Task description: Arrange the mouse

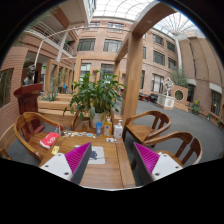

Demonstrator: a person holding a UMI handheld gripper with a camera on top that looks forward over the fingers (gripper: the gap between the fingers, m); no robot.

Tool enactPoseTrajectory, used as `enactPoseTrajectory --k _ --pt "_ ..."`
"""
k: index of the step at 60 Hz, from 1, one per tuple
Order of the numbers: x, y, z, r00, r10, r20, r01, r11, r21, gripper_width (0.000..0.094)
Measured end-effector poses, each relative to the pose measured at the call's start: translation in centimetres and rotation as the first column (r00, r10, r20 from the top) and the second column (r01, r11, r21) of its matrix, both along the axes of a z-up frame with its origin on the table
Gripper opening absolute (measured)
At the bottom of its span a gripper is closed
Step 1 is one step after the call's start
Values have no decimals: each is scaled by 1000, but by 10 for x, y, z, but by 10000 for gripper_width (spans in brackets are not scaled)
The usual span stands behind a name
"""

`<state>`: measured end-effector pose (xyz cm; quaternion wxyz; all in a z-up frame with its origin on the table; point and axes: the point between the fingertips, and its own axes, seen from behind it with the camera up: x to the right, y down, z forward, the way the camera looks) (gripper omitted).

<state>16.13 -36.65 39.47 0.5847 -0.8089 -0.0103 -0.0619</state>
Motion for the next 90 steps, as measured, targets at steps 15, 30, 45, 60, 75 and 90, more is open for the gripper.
enactPoseTrajectory --k 15,30,45,60,75,90 --pt "-16 8 -75 998 -2 -55 -4 996 -94 849" --pt "-103 29 -213 990 64 -127 -92 970 -227 848" --pt "-253 90 -301 966 213 -150 -247 932 -264 848" --pt "-369 192 -357 951 265 -161 -303 906 -294 853" --pt "-422 277 -405 960 241 -144 -278 887 -369 802" --pt "-433 307 -409 964 226 -140 -261 904 -339 435"
